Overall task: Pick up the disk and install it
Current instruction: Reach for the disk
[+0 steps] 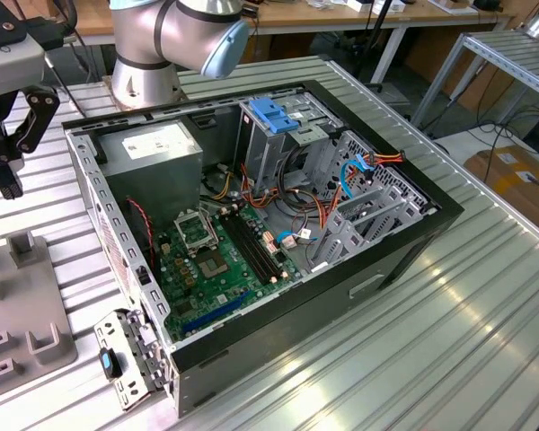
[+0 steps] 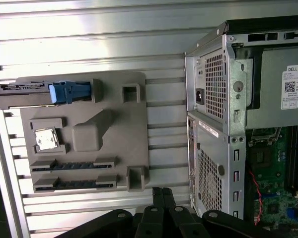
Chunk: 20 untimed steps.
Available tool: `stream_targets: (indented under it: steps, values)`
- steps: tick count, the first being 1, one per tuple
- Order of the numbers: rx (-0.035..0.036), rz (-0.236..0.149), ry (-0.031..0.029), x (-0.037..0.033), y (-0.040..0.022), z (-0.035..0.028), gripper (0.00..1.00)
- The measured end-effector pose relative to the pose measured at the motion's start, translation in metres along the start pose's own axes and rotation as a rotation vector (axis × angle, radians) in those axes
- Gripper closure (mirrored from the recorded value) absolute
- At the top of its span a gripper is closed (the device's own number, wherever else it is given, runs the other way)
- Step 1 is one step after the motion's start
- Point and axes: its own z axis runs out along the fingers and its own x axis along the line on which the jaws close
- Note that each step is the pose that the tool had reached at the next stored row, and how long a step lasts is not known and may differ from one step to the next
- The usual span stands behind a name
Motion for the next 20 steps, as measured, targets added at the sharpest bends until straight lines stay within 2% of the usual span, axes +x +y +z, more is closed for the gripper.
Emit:
stream_targets:
  steps: [2, 3, 4, 5, 6, 7, 8, 9, 10, 11, 12, 13, 14, 15, 16, 17, 20]
  values:
    - [0.0000, 0.000, 0.0000, 0.0000, 0.0000, 0.0000, 0.89]
    - [-0.0026, 0.000, 0.0002, 0.0001, -0.0001, 0.0000, 0.89]
    - [-0.0131, 0.000, 0.0009, 0.0002, -0.0001, 0.0000, 0.89]
    - [-0.0298, 0.001, 0.0023, 0.0001, 0.0000, 0.0000, 0.89]
    - [-0.0636, 0.002, 0.0049, 0.0001, 0.0000, 0.0000, 0.89]
    - [-0.0869, 0.003, 0.0065, 0.0001, 0.0000, 0.0000, 0.89]
    - [-0.1042, 0.003, 0.0080, 0.0001, 0.0000, 0.0000, 0.89]
    - [-0.1314, 0.004, 0.0099, 0.0001, 0.0000, 0.0000, 0.89]
    - [-0.1487, 0.004, 0.0114, 0.0002, 0.0000, 0.0000, 0.89]
    - [-0.1700, 0.005, 0.0128, 0.0002, 0.0000, 0.0000, 0.89]
    - [-0.2195, 0.006, 0.0168, 0.0003, 0.0000, 0.0000, 0.89]
    - [-0.2764, 0.008, 0.0210, 0.0005, 0.0000, 0.0000, 0.89]
    - [-0.3004, 0.008, 0.0229, 0.0006, 0.0000, 0.0000, 0.89]
    - [-0.3173, 0.009, 0.0242, 0.0005, 0.0000, -0.0001, 0.89]
    - [-0.3233, 0.009, 0.0246, 0.0005, 0.0000, 0.0000, 0.89]
    - [-0.3234, 0.009, 0.0246, 0.0007, 0.0002, 0.0000, 0.89]
    - [-0.3233, 0.009, 0.0246, 0.0068, 0.0029, -0.0004, 0.89]
